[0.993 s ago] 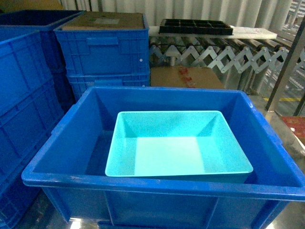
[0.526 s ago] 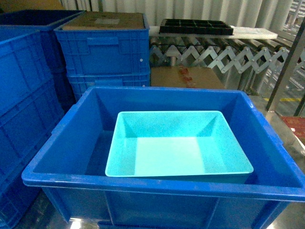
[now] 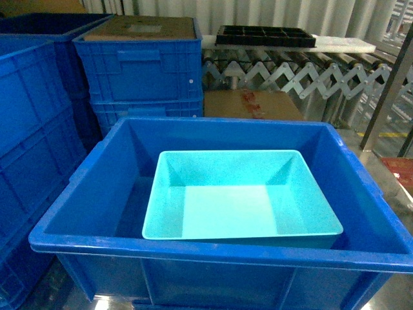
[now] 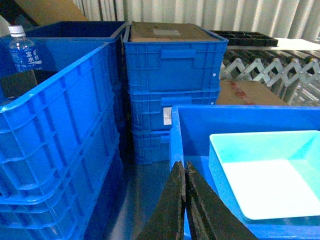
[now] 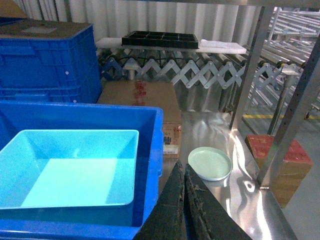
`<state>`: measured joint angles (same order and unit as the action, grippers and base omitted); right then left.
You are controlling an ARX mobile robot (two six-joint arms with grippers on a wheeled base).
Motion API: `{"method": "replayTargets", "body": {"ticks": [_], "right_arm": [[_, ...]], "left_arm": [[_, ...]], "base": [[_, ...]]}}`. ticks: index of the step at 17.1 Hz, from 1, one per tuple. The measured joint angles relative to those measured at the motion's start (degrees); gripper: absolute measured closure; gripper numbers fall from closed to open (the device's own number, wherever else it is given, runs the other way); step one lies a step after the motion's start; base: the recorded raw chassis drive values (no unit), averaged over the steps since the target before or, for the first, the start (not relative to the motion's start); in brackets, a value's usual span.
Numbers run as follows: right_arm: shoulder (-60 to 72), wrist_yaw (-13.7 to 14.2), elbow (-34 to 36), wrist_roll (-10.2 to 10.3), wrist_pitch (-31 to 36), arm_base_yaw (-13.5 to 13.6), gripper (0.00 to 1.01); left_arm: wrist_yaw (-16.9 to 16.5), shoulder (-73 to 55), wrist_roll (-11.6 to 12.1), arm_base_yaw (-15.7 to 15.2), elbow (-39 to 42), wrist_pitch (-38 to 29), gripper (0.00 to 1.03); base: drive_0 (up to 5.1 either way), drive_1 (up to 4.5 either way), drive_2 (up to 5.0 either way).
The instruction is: Stack blue boxes stably on right
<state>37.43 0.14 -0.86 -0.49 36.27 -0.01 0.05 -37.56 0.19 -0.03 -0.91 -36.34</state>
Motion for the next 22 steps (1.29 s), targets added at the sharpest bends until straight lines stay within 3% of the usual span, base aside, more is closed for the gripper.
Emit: {"method": "replayTargets", "body": {"ticks": [7,15,17,22], "right_arm": [[-17.1,0.0,0.1,0.0,-15.9,0.0,0.99],[-27.4,0.0,0.1,0.0,-26.2,0.0,0.99],[-35.3,-0.2,0.0,0.0,-36.9,0.0,0.99],[-37.2,-0.2,0.1,0.0,-36.5,0.0,0.99]], "left_arm": [[0.0,17.1,0.0,0.0,0.0,15.8,1.01],[0.0,27.4,0.0,0.0,0.0,26.2,1.01],[0.0,34.9,0.0,0.0,0.0,36.9,1.01],[0.1,37.0,0.0,0.0,-0.1,36.3,1.01]], "base": [[0.0,0.00,0.0],[0.0,0.00,0.0],[0.0,0.00,0.0],[0.0,0.00,0.0]]}}
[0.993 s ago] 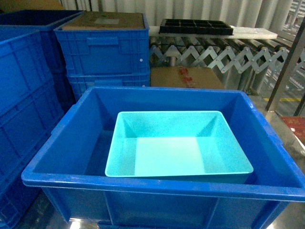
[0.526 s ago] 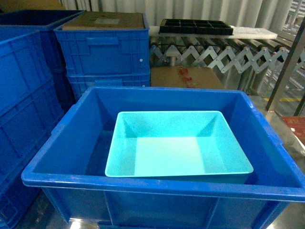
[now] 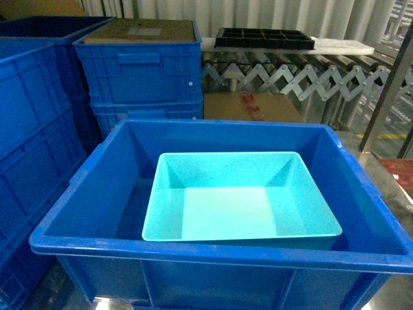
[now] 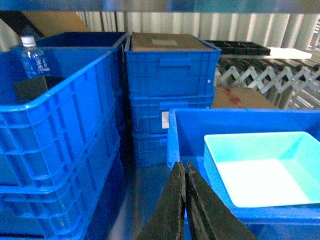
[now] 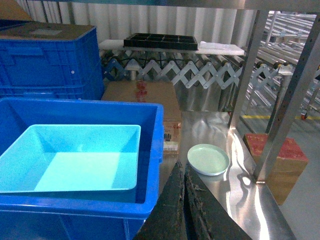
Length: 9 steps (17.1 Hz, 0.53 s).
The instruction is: Stack blue boxes stably on right
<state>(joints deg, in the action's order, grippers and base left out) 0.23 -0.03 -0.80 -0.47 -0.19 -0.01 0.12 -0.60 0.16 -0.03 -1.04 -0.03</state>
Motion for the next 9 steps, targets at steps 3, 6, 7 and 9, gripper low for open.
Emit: {"method": "replayTargets", "body": {"ticks": [3,6,7,9], "right_arm": [[0.0,0.0,0.0,0.0,-0.1,0.0,0.99],[0.0,0.0,0.0,0.0,-0.1,0.0,0.73],[0.0,0.0,0.0,0.0,-0.1,0.0,0.58],[0.0,0.0,0.0,0.0,-0.1,0.0,0.33]], "left_arm": [[0.0,0.0,0.0,0.0,0.2,0.3,1.01],[-0.1,0.0,-0.1,0.0,0.2,0.3,0.76],[-0.1,0.0,-0.1,0.0,0.2,0.3,0.61],[-0.1,0.0,-0.1,0.0,0.2,0.3,0.36]], "base": [[0.0,0.00,0.0],[0.0,0.00,0.0],[0.0,0.00,0.0],[0.0,0.00,0.0]]}}
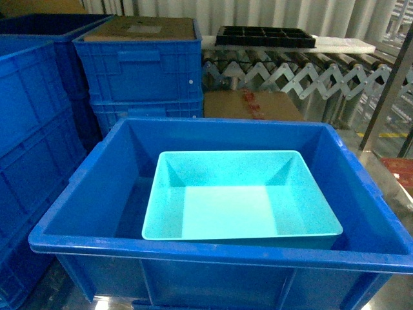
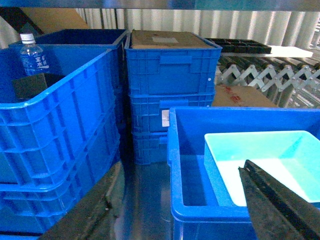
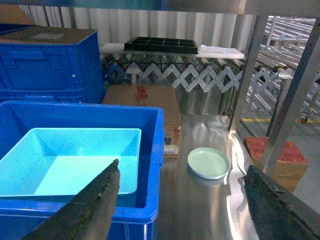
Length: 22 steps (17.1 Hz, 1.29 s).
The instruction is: Stack blue boxes stably on right
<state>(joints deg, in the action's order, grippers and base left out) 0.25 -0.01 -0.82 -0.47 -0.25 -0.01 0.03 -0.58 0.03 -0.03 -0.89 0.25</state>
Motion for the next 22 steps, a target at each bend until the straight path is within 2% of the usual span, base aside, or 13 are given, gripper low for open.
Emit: {"method": "replayTargets", "body": {"ticks": [2,3,11,22], "right_arm": [[0.0,0.0,0.0,0.0,0.0,0.0,0.05],[0.0,0.0,0.0,0.0,0.0,0.0,0.02],[0.0,0.0,0.0,0.0,0.0,0.0,0.03],[0.0,0.0,0.0,0.0,0.0,0.0,0.03]], "left_arm": [[0.0,0.0,0.0,0.0,0.0,0.0,0.09],[0.0,0.0,0.0,0.0,0.0,0.0,0.04],[0.0,0.0,0.0,0.1,0.0,0.0,0.05],[0.0,0.0,0.0,0.0,0.0,0.0,0.05]], "base": [[0.3,0.30,0.3],[1.5,1.52,1.5],[1.4,1.43,1.4],[0.0,0.00,0.0]]}}
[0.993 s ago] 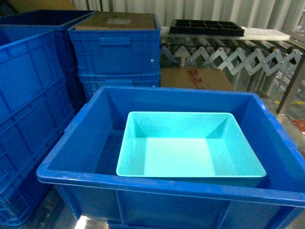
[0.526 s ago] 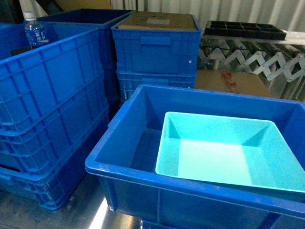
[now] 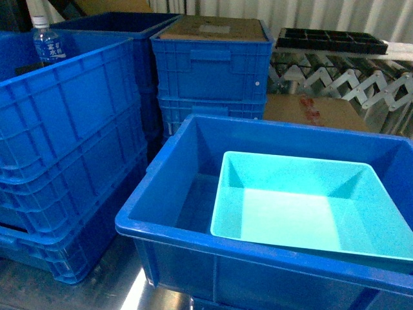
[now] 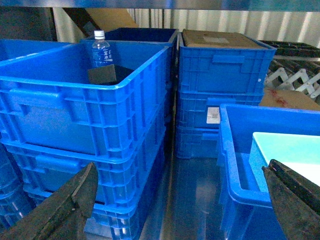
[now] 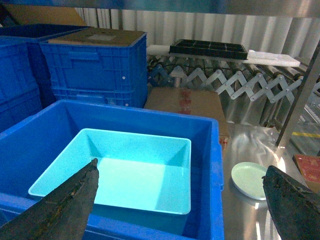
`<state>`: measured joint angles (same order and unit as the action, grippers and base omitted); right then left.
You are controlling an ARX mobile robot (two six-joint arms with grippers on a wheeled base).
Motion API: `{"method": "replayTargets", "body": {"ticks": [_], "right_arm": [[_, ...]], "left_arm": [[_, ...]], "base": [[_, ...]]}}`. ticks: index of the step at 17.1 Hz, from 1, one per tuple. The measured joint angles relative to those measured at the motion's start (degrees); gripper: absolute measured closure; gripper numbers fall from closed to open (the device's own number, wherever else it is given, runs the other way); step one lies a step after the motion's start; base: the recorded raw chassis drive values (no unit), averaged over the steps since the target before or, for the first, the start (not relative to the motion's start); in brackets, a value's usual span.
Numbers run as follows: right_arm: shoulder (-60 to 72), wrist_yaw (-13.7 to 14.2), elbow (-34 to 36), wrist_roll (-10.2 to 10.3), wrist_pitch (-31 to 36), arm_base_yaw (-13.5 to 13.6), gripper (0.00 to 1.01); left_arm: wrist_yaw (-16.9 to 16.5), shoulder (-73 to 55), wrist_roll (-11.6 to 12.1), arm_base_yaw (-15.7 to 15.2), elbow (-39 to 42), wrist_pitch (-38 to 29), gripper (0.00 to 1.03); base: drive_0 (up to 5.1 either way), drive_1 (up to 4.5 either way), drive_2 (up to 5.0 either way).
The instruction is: Stack blue boxes stably on right
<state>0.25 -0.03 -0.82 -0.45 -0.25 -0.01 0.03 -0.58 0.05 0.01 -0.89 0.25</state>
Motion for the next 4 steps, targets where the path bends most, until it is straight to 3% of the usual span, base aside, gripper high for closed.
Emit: {"method": "replayTargets", "body": {"ticks": [4], "right_arm": [[0.0,0.0,0.0,0.0,0.0,0.0,0.03]], "left_arm": [[0.0,0.0,0.0,0.0,0.0,0.0,0.05]], "base": [[0.0,0.00,0.0]]}}
